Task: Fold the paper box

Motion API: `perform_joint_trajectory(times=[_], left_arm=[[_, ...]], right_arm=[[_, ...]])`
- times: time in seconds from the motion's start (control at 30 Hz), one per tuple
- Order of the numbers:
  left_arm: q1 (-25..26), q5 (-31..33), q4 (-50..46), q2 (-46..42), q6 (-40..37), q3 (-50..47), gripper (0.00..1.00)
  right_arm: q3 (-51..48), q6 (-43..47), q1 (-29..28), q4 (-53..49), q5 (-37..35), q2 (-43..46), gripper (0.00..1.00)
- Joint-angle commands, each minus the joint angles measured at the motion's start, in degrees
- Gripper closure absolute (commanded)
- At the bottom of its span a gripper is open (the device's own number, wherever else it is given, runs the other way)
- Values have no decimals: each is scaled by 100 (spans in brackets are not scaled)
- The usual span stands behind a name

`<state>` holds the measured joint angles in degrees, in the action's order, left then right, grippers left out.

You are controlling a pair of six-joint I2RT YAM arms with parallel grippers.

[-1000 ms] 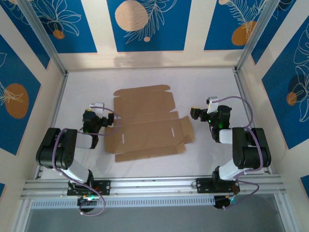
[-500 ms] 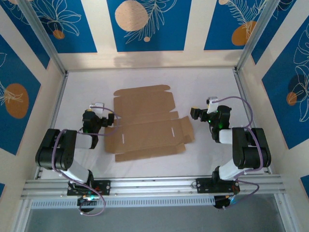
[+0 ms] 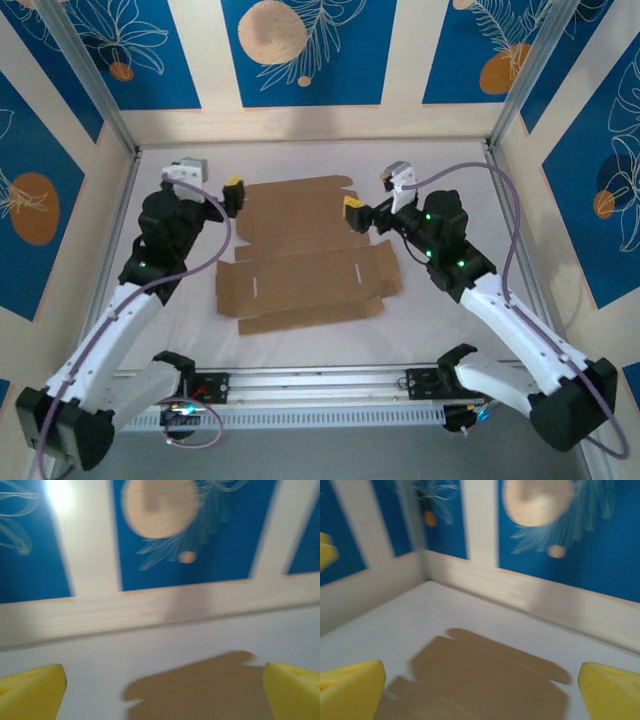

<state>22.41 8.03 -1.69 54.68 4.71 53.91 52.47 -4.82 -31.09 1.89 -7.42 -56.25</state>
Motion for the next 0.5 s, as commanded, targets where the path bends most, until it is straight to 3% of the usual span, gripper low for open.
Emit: perform_joint_trajectory(times=[0.0, 0.07, 0.13, 0.2, 0.27, 0.33, 0.4, 0.47], left_arm=[[509, 172, -2996, 288, 529, 924, 0], [498, 338, -4024, 573, 842, 1514, 0], [453, 1032, -4426, 613, 1610, 1533, 0], [275, 368, -4131, 415, 1761, 1178, 0], [176, -306, -3965, 242, 2014, 959, 0], [163, -499, -4009, 261, 2180, 855, 0], [126, -451, -4194, 417, 2355, 800, 0], [24, -814, -4205, 571, 2536, 620, 0]], right_arm=[[1042, -1013, -400, -2411, -1254, -8, 1], [1935, -1423, -420, -3660, -1167, -220, 1], [2616, -1667, -282, -4712, -666, -407, 1], [2751, -2307, -8, -4849, -595, -385, 1], [2369, -2689, 623, -4430, 167, -248, 2], [2329, -2854, 1026, -4560, 624, -387, 2], [2198, -2868, 1053, -4684, 518, -551, 1], [1883, -2622, 1098, -4611, 812, -767, 0]])
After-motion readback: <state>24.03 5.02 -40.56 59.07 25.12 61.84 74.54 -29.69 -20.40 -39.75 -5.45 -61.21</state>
